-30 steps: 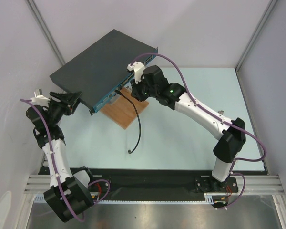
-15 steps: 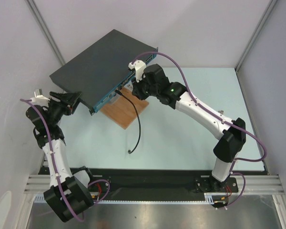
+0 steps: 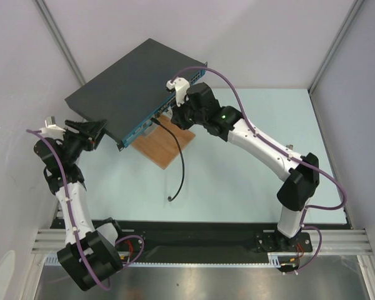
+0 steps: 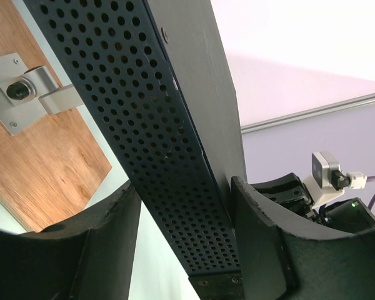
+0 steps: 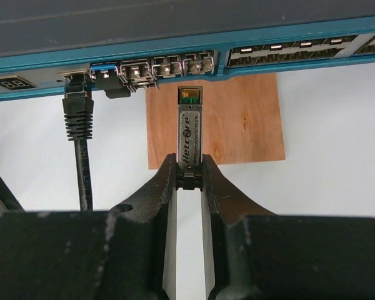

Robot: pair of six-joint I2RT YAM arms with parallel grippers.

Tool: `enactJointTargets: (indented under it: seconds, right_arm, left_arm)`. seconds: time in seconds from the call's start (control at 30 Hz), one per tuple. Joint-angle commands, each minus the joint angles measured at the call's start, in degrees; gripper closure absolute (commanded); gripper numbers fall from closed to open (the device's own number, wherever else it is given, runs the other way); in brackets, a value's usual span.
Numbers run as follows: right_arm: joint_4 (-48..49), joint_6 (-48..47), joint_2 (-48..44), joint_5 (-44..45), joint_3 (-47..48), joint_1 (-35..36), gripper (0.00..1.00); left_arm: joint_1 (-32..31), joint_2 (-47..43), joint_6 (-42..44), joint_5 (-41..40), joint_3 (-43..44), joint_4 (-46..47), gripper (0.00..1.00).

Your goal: Insert the plug into the switch port

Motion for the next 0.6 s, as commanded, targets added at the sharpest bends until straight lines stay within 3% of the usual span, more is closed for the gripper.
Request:
enactJointTargets:
  seconds: [0.0,0.57]
  right_arm:
    - [0.8,0.8,0.3,-0.5,3.0,0.2,1.0]
    - [0.4,0.9,1.3,-1.6,4.8,1.0,1.0]
  left_arm:
    - [-1.3,-0.2,0.8,-0.4,1.1,6.8,1.0]
    - [-1.3,-0.7,0.8,-0.5,0.2,6.9,1.0]
